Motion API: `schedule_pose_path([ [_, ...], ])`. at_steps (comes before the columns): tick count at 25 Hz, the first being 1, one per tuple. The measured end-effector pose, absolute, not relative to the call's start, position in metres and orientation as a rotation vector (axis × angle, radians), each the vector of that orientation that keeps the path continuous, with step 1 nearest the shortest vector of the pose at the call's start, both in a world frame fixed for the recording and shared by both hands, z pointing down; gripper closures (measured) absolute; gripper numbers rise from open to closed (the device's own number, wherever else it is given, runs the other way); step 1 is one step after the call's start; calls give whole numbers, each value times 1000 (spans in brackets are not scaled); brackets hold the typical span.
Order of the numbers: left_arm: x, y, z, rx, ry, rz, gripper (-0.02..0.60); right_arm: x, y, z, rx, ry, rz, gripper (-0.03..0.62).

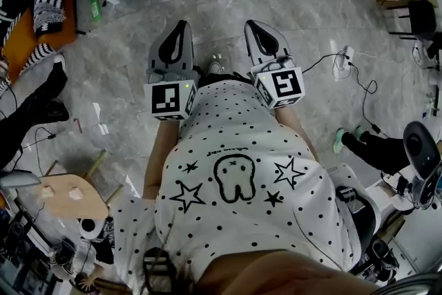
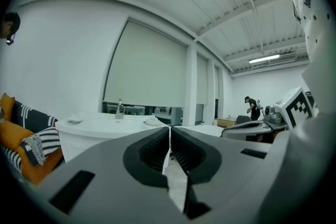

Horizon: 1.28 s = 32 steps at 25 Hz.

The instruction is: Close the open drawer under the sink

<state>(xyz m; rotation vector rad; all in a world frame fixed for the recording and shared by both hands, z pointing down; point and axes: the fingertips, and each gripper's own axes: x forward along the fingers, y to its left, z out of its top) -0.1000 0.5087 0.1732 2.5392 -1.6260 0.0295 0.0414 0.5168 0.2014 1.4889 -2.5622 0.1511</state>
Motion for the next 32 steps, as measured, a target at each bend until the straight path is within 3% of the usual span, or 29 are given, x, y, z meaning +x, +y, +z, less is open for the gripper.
schedule_pose_path([
  [15,-87,503,171,2514,-1639,2,571,52,511,207,1463,-2629,233,579],
  [32,-92,415,183,2576,-1409,8,571,43,435,210,1563,-2533,263,580],
])
